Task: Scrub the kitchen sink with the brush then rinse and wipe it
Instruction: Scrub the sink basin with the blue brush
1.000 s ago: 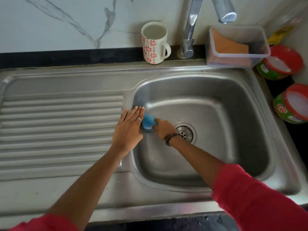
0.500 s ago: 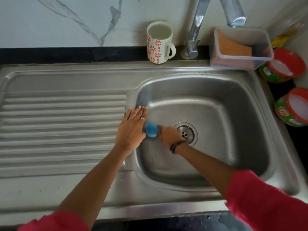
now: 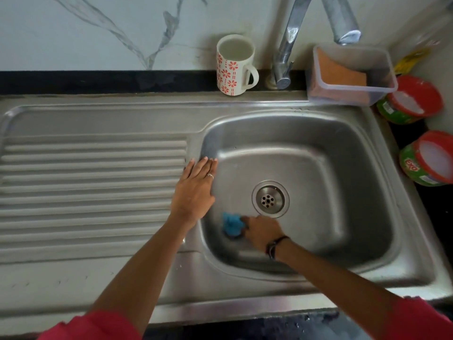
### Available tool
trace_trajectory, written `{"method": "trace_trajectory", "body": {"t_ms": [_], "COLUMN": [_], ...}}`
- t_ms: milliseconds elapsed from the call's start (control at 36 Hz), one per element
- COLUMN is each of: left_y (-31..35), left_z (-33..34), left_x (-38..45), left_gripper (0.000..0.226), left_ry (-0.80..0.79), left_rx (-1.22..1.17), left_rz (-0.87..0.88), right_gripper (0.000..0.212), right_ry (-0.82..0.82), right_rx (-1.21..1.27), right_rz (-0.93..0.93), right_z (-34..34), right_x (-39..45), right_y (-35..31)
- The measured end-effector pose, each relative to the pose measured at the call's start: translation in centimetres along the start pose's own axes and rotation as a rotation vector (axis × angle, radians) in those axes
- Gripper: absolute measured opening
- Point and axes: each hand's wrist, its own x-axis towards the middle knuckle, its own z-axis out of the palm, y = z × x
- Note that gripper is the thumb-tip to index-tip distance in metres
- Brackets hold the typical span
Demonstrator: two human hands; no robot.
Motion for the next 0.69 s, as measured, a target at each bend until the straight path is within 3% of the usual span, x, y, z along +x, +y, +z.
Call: {"method": "trace_trajectory", "body": {"t_ms": [194, 333, 472, 556, 694], "left_y": [0.0, 0.0, -0.1, 0.0, -0.2], "left_z": [0.0, 0.0, -0.1, 0.0, 0.1], "left_x": [0.0, 0.0, -0.1, 0.0, 0.1], "left_gripper": [0.076, 0.076, 0.077, 0.076, 0.075], "left_ry": [-0.006, 0.0, 0.002, -0.001, 0.011], "left_rx": [0.006, 0.0, -0.004, 0.008, -0.003], "left_rz": [-0.011, -0.006, 0.003, 0.004, 0.002], "right_gripper": [0.037, 0.039, 0.036, 0.035, 0.039], "right_ry": [0.222, 0.106, -0.047, -0.017, 0.135], "right_rx": [0.227, 0.223, 0.002, -0.035, 0.111], "right_rz": [0.174, 0.113, 0.131, 0.158, 0.242], "right_z": [-5.6, -2.1, 0.8, 0.2, -3.8], "right_x": [8.7, 3.9, -2.2, -2.0, 3.9], "right_y": [1.3, 1.3, 2.0, 2.3, 2.6]}}
